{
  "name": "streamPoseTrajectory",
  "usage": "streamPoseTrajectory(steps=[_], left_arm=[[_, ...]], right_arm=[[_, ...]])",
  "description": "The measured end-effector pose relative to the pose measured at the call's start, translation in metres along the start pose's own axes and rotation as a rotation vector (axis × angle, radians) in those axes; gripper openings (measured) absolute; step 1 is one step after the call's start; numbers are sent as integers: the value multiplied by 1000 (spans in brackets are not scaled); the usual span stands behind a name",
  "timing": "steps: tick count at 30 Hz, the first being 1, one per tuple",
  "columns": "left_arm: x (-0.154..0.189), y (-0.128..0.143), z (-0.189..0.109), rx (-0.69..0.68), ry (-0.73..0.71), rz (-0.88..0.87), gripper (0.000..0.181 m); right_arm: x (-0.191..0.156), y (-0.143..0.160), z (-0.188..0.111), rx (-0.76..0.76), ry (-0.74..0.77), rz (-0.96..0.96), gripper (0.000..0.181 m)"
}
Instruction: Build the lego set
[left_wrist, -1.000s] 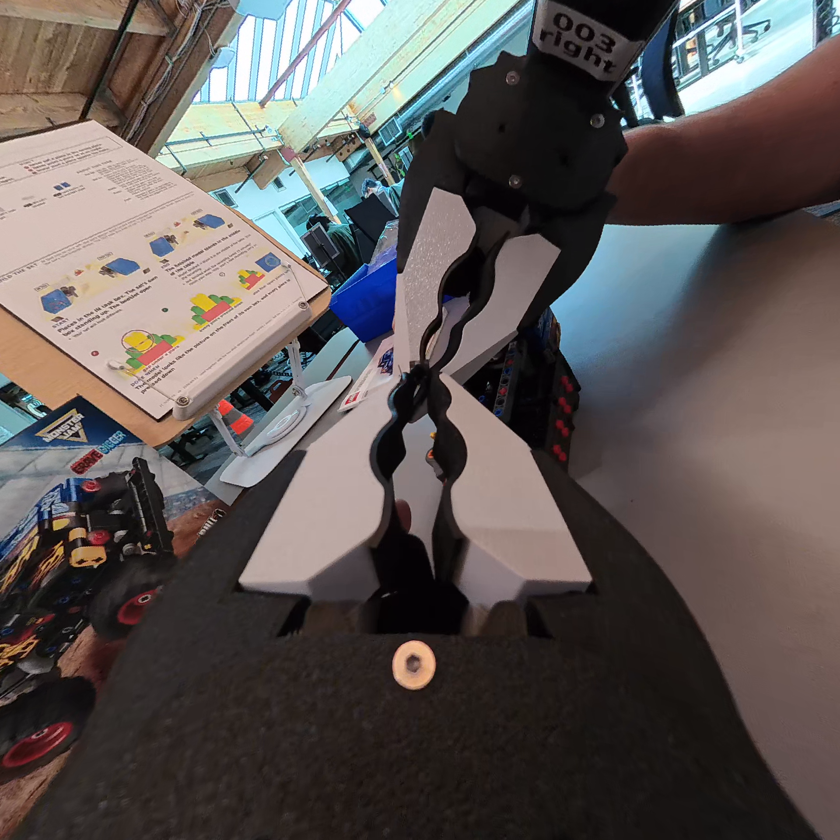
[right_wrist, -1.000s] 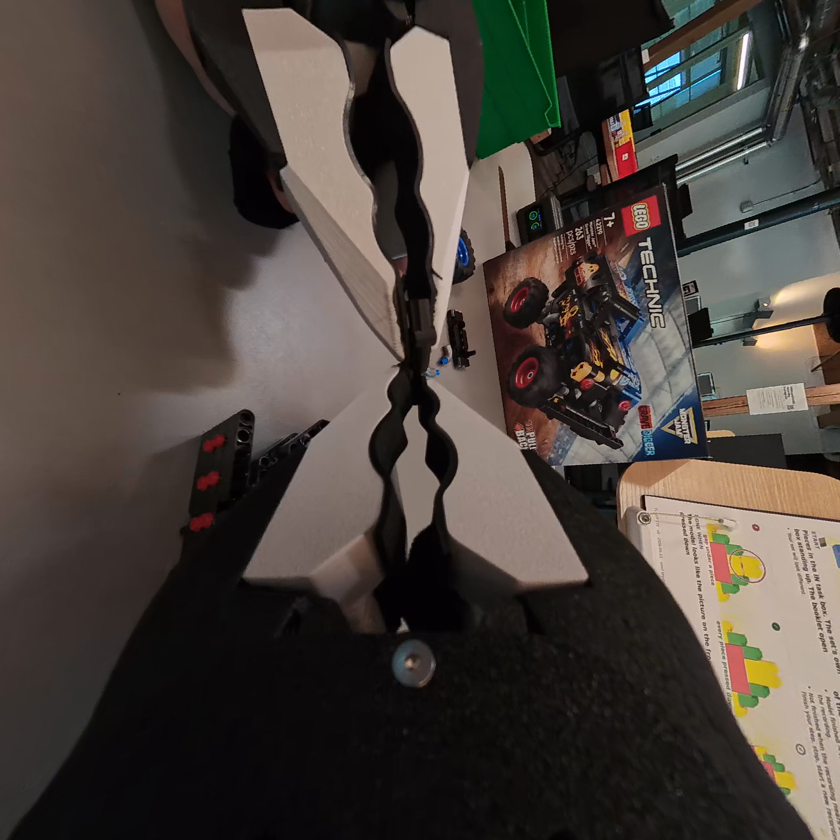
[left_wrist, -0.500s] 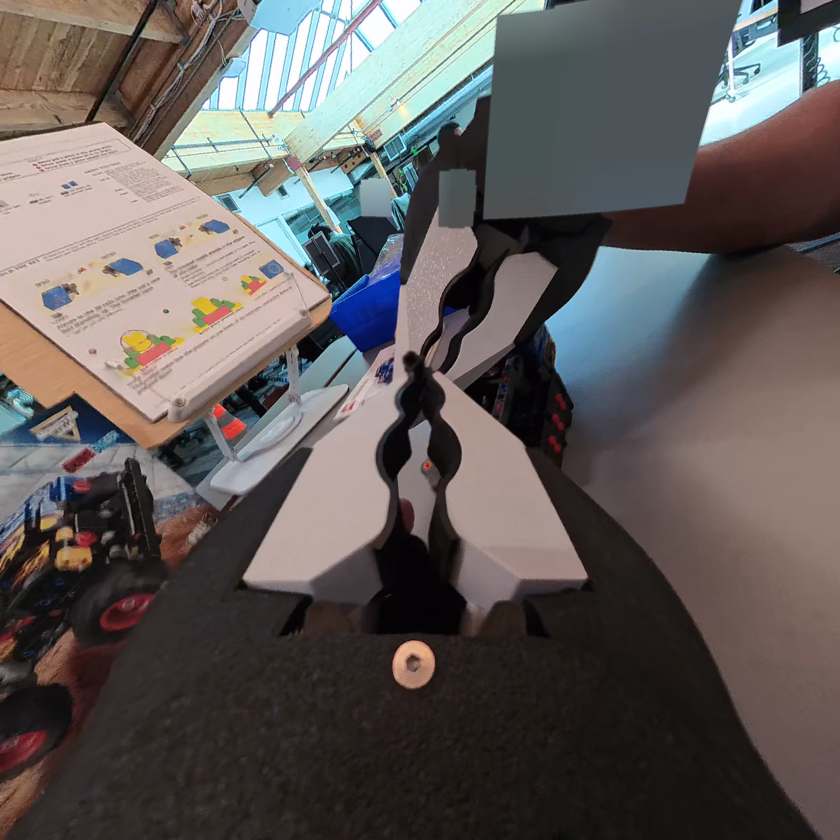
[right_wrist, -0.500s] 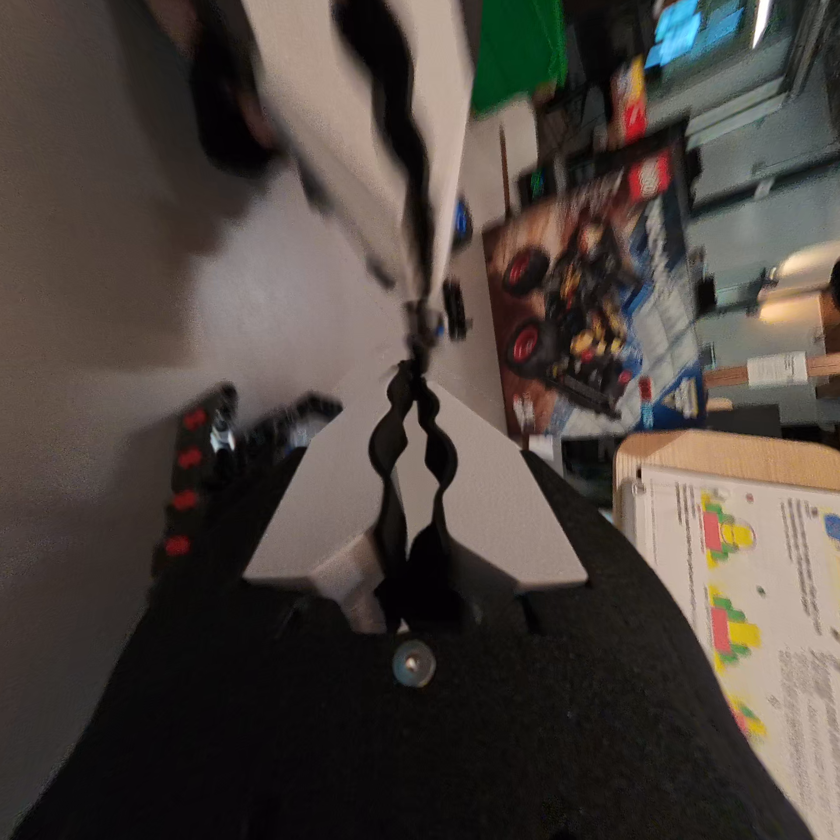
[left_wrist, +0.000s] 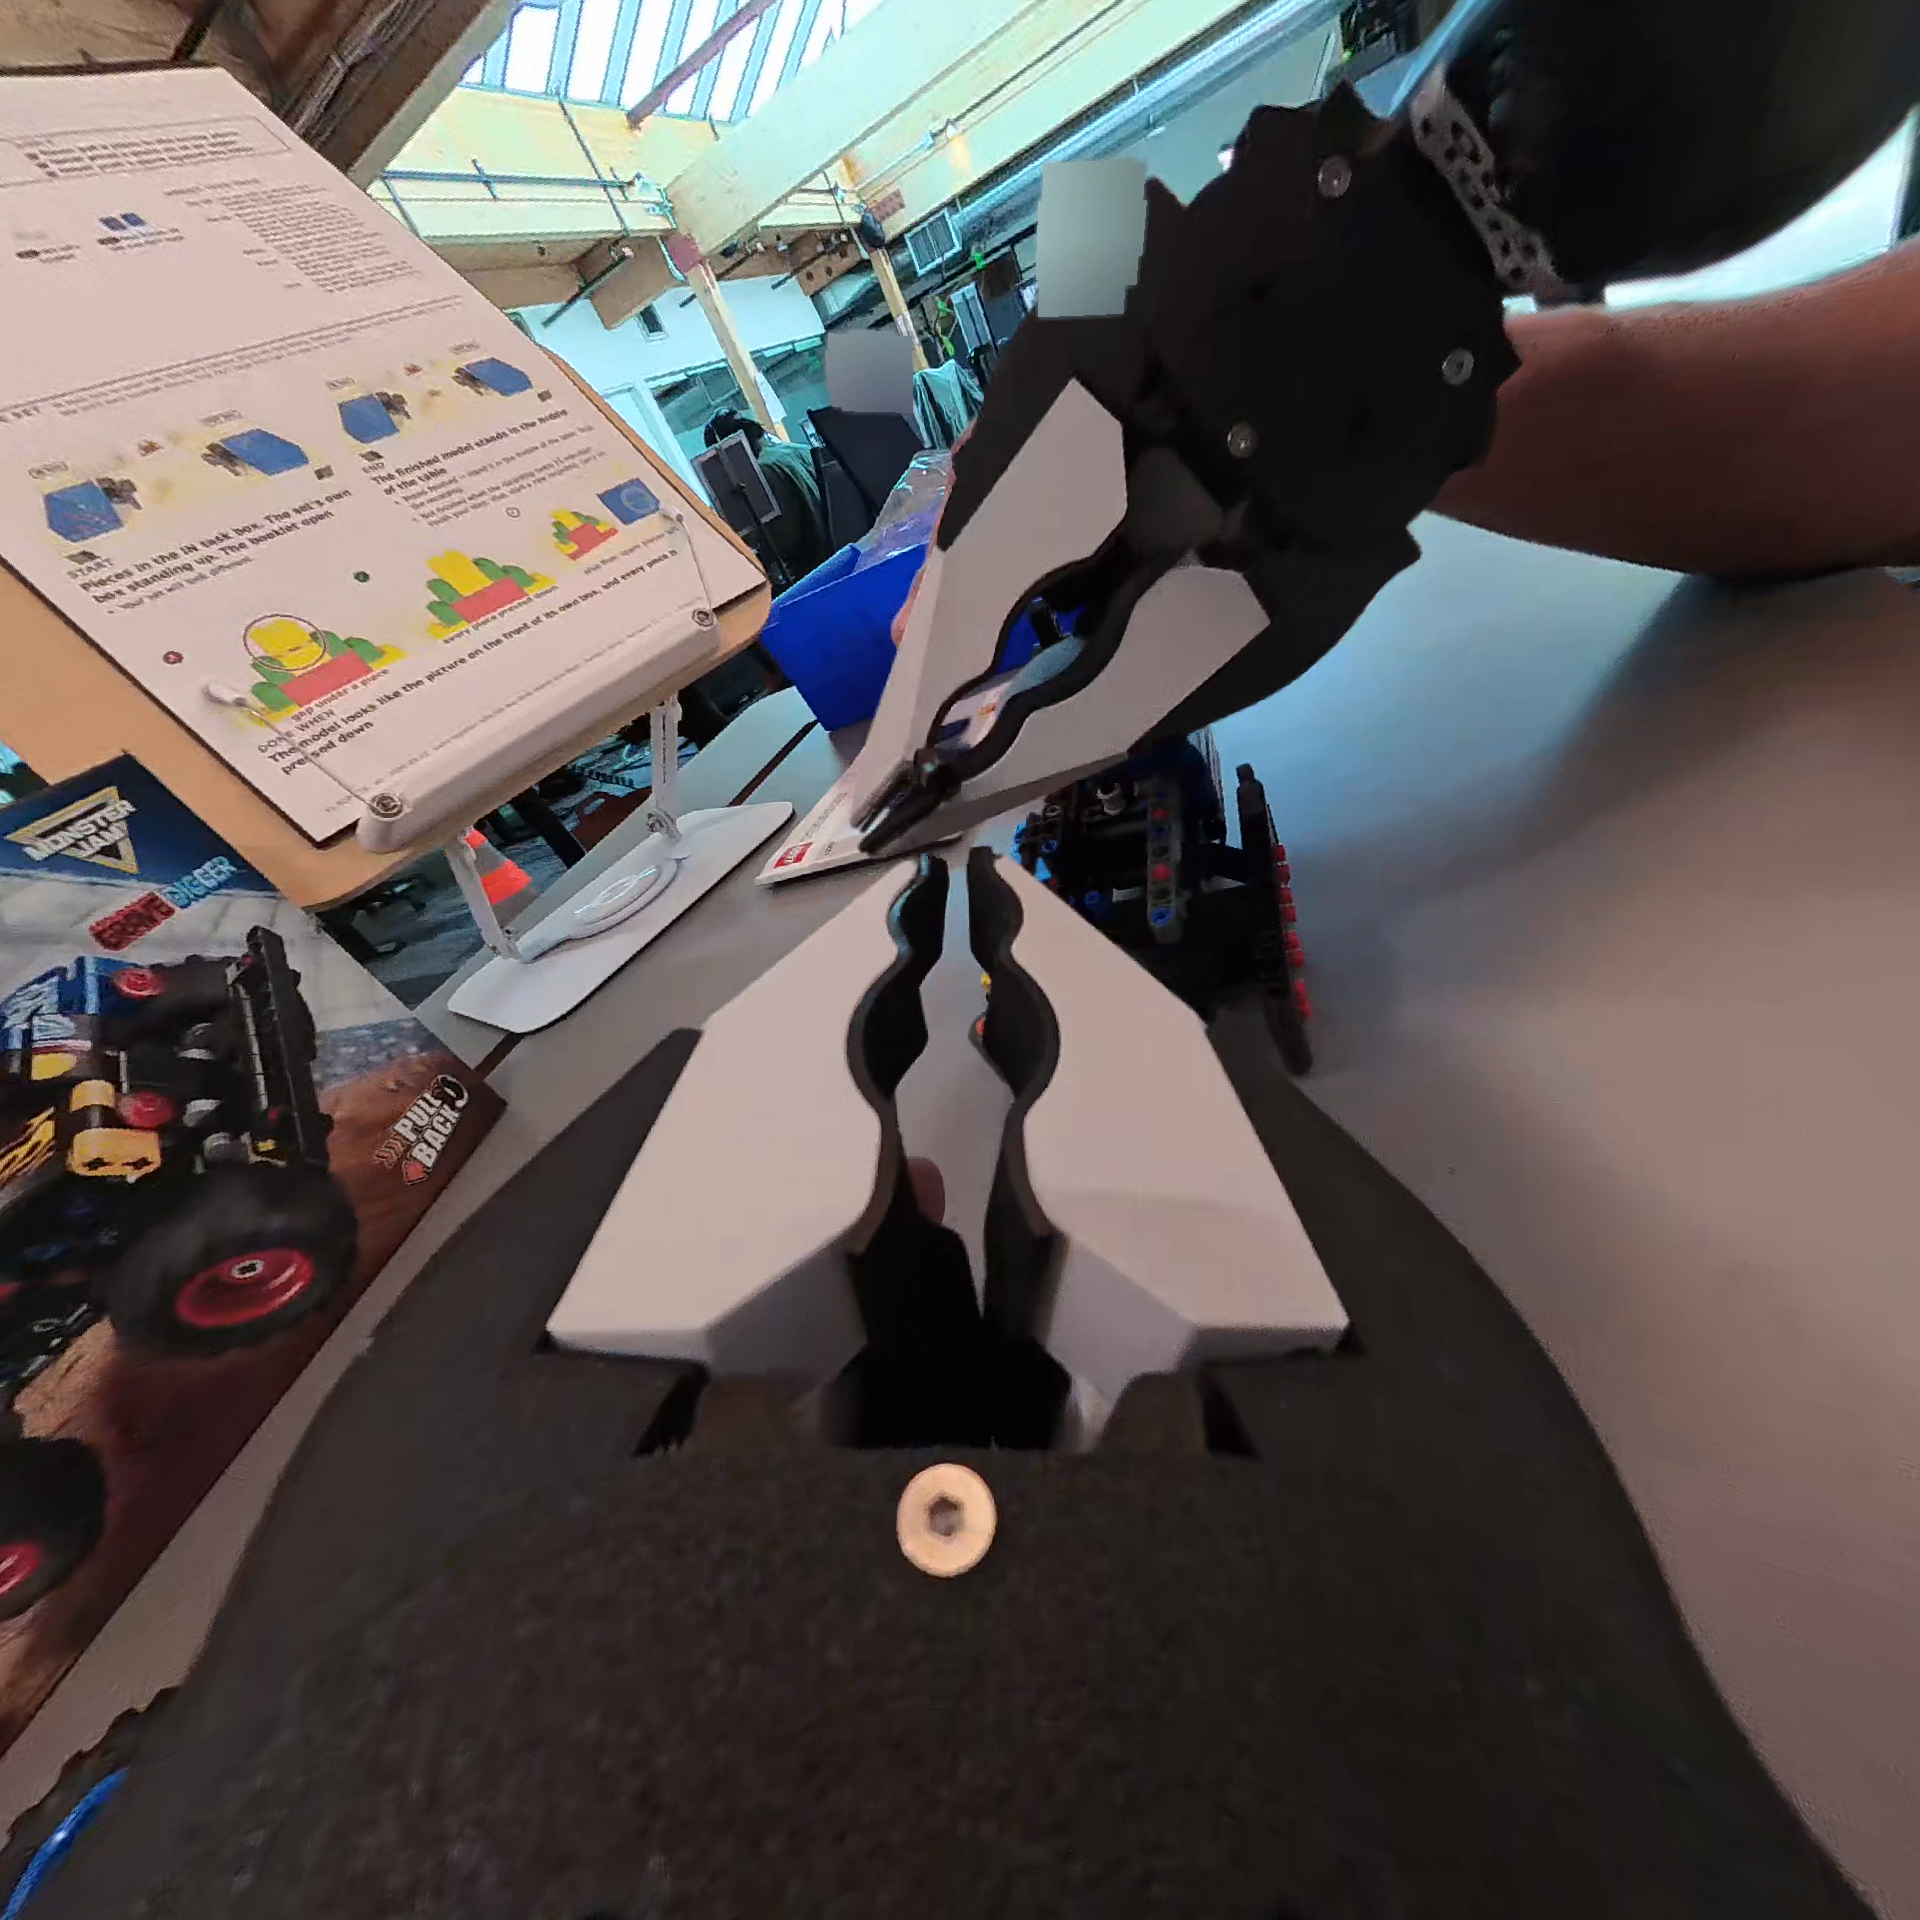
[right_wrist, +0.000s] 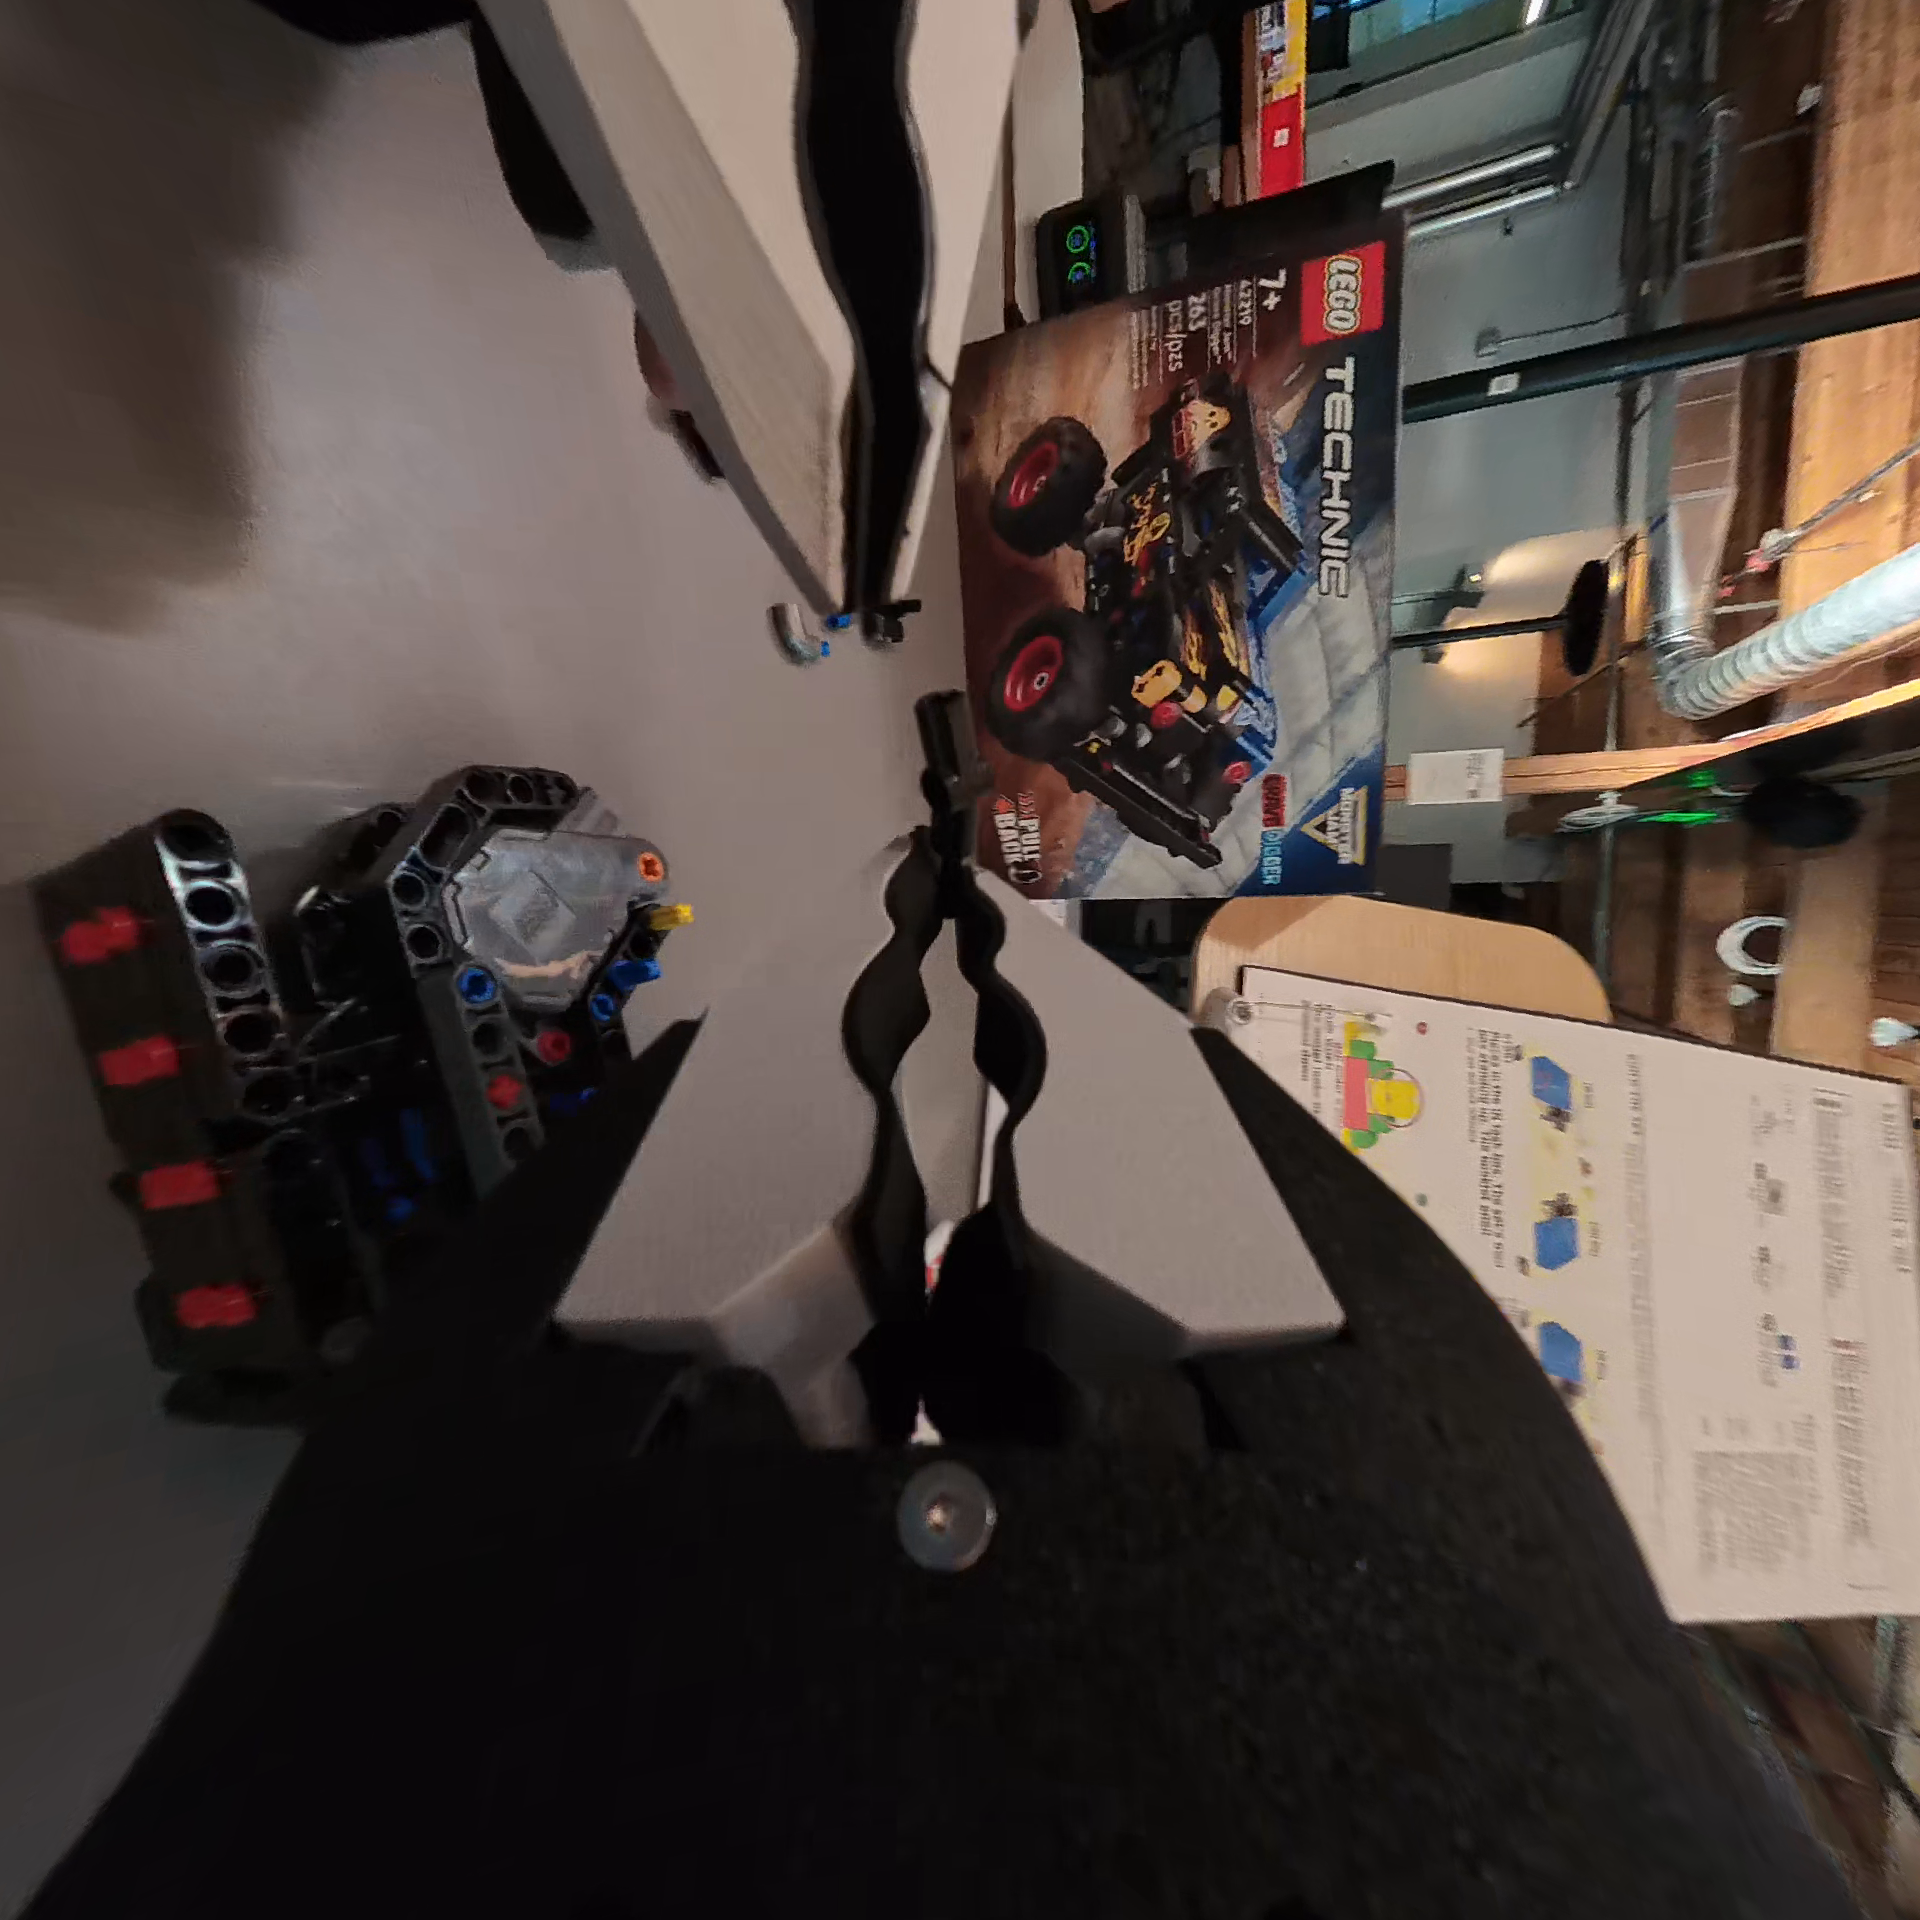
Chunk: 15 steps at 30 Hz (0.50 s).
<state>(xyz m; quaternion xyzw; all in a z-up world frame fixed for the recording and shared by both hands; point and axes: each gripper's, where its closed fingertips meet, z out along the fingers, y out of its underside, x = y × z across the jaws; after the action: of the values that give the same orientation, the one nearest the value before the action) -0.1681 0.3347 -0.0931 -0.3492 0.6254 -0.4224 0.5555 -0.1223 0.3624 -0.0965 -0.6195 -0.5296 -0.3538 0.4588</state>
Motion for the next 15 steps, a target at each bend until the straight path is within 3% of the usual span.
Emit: streamPoseTrajectory(steps=[4, 7, 10, 13, 15], left_arm=[[-1, 1, 1, -11, 15, -71, 8], [3, -2, 4, -21, 73, -248, 25], [2, -6, 6, -8, 114, -438, 30], [2, -5, 7, -13, 166, -578, 30], [3, -6, 6, -1, 203, -626, 17]], right_arm=[[10, -1, 2, -29, 123, -94, 3], [21, -2, 1, -52, 264, -233, 3], [17, -14, 1, -6, 324, -309, 3], [18, -26, -3, 35, 384, -354, 3], [17, -27, -2, 25, 385, -375, 3]])
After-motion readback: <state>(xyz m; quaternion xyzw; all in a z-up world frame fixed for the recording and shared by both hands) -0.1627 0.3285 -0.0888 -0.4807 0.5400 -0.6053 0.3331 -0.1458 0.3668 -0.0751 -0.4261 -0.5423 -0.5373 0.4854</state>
